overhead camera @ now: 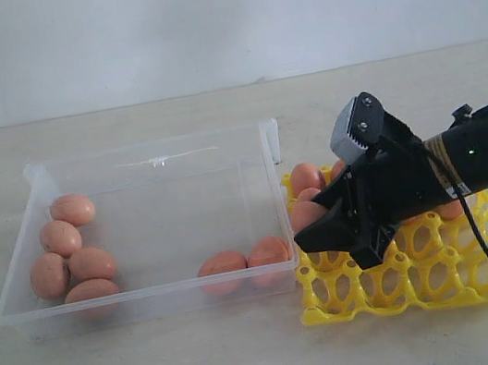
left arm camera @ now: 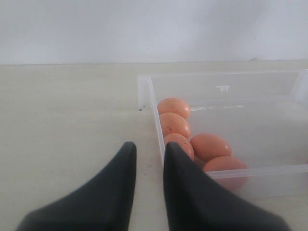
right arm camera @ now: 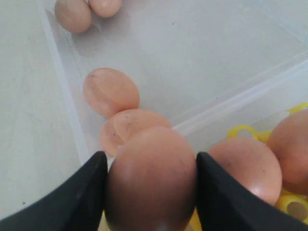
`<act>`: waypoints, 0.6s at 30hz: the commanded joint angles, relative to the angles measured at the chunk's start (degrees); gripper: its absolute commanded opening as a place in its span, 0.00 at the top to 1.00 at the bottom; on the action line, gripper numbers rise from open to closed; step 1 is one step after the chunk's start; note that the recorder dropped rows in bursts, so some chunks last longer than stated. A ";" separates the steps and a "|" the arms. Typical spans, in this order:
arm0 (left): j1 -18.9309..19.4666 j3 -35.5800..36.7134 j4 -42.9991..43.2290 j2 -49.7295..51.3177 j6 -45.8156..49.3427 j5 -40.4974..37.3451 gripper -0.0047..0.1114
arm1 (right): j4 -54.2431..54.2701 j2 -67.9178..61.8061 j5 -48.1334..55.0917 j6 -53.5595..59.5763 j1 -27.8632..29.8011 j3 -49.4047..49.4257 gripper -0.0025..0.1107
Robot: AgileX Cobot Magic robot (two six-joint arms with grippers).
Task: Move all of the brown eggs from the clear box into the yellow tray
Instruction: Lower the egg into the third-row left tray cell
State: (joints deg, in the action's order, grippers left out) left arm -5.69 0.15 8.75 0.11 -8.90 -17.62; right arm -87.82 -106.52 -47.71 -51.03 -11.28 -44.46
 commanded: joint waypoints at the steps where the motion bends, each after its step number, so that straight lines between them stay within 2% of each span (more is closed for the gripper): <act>1: -0.19 -0.15 -0.34 -0.11 -0.55 0.04 0.77 | -0.28 -0.23 -0.50 -0.06 -0.21 -0.24 0.98; 5: -0.19 -0.15 -0.34 -0.11 -0.55 0.04 0.77 | -0.27 -0.23 0.62 -0.06 -0.21 -0.24 0.98; 7: -0.19 -0.15 -0.34 -0.11 -0.55 0.04 0.77 | -0.27 -0.23 1.14 -0.19 -0.21 -0.24 0.94; 9: -0.19 -0.15 -0.34 -0.11 -0.55 0.04 0.77 | -0.27 -0.23 1.26 -1.09 -0.21 -0.24 0.85; 14: -0.19 -0.15 -0.34 -0.11 -0.55 0.04 0.77 | -0.27 -0.23 1.26 -1.09 -0.21 -0.24 0.53; 18: -0.19 -0.15 -0.34 -0.11 -0.55 0.04 0.77 | 0.46 -0.23 1.26 -1.62 -0.21 -0.24 0.42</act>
State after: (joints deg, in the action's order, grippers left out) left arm -5.69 0.15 8.75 0.11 -8.90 -17.62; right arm -88.17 -106.75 -47.26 -52.06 -11.42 -44.46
